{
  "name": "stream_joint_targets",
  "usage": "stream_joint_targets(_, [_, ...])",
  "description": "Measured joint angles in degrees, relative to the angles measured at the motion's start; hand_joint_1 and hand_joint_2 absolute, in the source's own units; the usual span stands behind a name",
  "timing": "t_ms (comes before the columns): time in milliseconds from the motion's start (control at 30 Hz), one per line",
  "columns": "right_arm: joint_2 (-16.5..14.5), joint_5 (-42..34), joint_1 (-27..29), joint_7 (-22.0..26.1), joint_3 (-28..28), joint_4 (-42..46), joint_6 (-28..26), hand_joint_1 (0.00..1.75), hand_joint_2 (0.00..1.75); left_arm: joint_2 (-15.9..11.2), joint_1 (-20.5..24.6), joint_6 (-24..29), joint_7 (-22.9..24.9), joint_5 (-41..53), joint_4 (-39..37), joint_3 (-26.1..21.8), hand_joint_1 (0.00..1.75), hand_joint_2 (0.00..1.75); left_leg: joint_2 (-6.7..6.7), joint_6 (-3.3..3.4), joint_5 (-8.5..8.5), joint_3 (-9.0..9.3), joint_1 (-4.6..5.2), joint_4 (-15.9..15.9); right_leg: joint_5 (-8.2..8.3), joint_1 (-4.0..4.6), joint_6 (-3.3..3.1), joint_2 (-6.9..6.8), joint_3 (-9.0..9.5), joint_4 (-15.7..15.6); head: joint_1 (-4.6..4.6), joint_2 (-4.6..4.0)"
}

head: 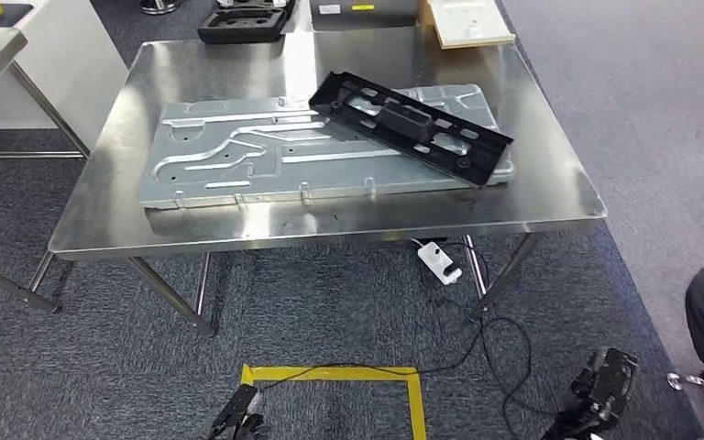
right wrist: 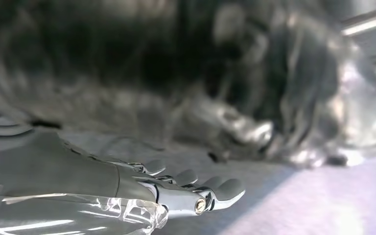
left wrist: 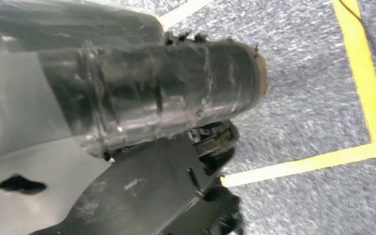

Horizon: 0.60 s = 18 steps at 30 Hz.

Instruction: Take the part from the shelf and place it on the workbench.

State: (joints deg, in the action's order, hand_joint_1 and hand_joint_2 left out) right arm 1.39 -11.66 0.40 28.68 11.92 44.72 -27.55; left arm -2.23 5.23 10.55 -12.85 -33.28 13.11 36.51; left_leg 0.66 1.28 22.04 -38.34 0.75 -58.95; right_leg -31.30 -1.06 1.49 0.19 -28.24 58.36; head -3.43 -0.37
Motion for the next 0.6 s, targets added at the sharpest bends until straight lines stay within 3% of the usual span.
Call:
stream_joint_targets(67, [-0.8,-0.4,-0.9,-3.3,1.1,-5.6,0.1,0.00,0.00,0.0,-0.2,-0.2,0.1,0.0,-0.1,-0.3,0.00,0.00,-0.06,-0.64,-0.27,-0.39,-0.31,-0.2,0.80,0.11,-0.95,-0.10,-0.94,-0.1,0.05,0.01])
stream_joint_targets(100, [-1.3,-0.7,-1.4,-5.9,1.6,-8.3,-0.1,0.00,0.00,0.0,-0.4,-0.2,0.2,0.1,-0.1,-0.3,0.00,0.00,-0.11,-1.00,1.09,-0.84,-0.47,-1.0,1.39,0.12,-1.46,-0.19,-1.44,-0.1,0.03,0.01])
stream_joint_targets(133, [-1.8,-1.1,-1.9,-8.5,2.1,-10.8,-0.3,0.00,0.00,0.0,-0.6,-0.3,0.2,0.3,-0.2,-0.4,0.00,0.00,-0.15,-1.34,3.59,-1.50,-0.63,-2.9,2.06,0.08,-1.94,-0.27,-2.09,-0.1,-0.05,0.01])
stream_joint_targets(200, [-2.8,-2.0,-2.7,-12.3,3.1,-15.2,-0.4,0.00,0.00,0.2,-0.7,-0.4,0.3,0.6,-0.2,-0.4,0.00,0.00,-0.18,-1.80,10.04,-2.87,-0.79,-9.2,3.42,0.12,-2.46,-0.30,-3.57,0.0,-0.26,0.01])
stream_joint_targets(233, [-3.4,-2.2,-2.9,-13.4,3.6,-17.1,-0.2,0.00,0.00,0.3,-0.6,-0.5,0.4,0.8,-0.2,-0.4,0.00,0.00,-0.20,-1.88,12.05,-3.20,-0.83,-12.5,4.08,0.20,-2.55,-0.31,-4.40,0.1,-0.33,0.01])
stream_joint_targets(267, [-3.9,-2.4,-3.1,-14.1,4.0,-18.7,0.1,0.00,0.00,0.4,-0.5,-0.6,0.5,1.1,-0.2,-0.4,0.00,0.00,-0.22,-1.85,12.55,-2.94,-0.83,-14.8,4.73,0.30,-2.57,-0.32,-5.31,0.2,-0.32,0.01])
stream_joint_targets(300, [-4.4,-2.4,-3.3,-14.8,4.4,-20.2,0.4,0.00,0.00,0.6,-0.4,-0.6,0.7,1.4,-0.2,-0.4,0.00,0.00,-0.25,-1.72,11.81,-1.96,-0.81,-15.6,5.32,0.40,-2.58,-0.32,-6.27,0.4,-0.35,0.01])
stream_joint_targets(367, [-5.2,-2.4,-3.6,-16.0,5.0,-22.6,0.9,0.00,0.00,0.8,-0.2,-0.5,1.3,2.0,-0.2,-0.4,0.00,0.00,-0.33,-1.04,8.68,2.95,-0.57,-11.5,6.38,0.57,-2.53,-0.30,-8.04,0.9,-0.37,0.01])
stream_joint_targets(433, [-6.2,-2.4,-4.1,-17.2,5.5,-24.7,1.4,0.00,0.00,1.1,0.5,-0.2,1.8,2.6,-0.2,-0.4,0.00,0.00,-0.41,0.02,8.57,9.30,-0.10,-3.0,7.40,0.62,-2.23,-0.37,-9.04,1.1,-0.31,0.02])
stream_joint_targets(467, [-6.5,-2.2,-4.3,-17.9,5.6,-25.5,1.6,0.00,0.00,1.2,0.9,0.0,2.0,2.8,-0.2,-0.4,0.00,0.00,-0.46,0.38,9.22,11.20,0.17,0.2,7.97,0.54,-1.95,-0.45,-9.24,1.0,-0.33,0.02])
stream_joint_targets(500, [-6.7,-1.9,-4.5,-18.6,5.8,-26.3,1.8,0.00,0.00,1.2,1.2,0.2,2.2,3.1,-0.2,-0.4,0.00,0.00,-0.50,0.65,9.79,12.10,0.39,2.2,8.58,0.39,-1.61,-0.53,-9.34,0.8,-0.33,0.02])
stream_joint_targets(567, [-6.9,-0.6,-4.8,-20.7,5.9,-27.7,1.8,0.00,0.00,1.5,1.5,0.2,2.4,3.3,-0.2,-0.4,0.00,0.00,-0.37,0.99,8.72,11.78,0.42,3.3,9.51,0.23,-0.90,-0.53,-9.47,0.3,-0.34,0.02])
stream_joint_targets(600, [-6.9,0.3,-4.8,-22.0,5.9,-28.4,1.9,0.00,0.00,1.6,1.6,-0.1,2.5,3.3,-0.2,-0.4,0.00,0.00,-0.25,1.36,7.89,11.42,0.26,3.8,8.75,0.25,-0.59,-0.44,-9.73,0.6,-0.25,0.01])
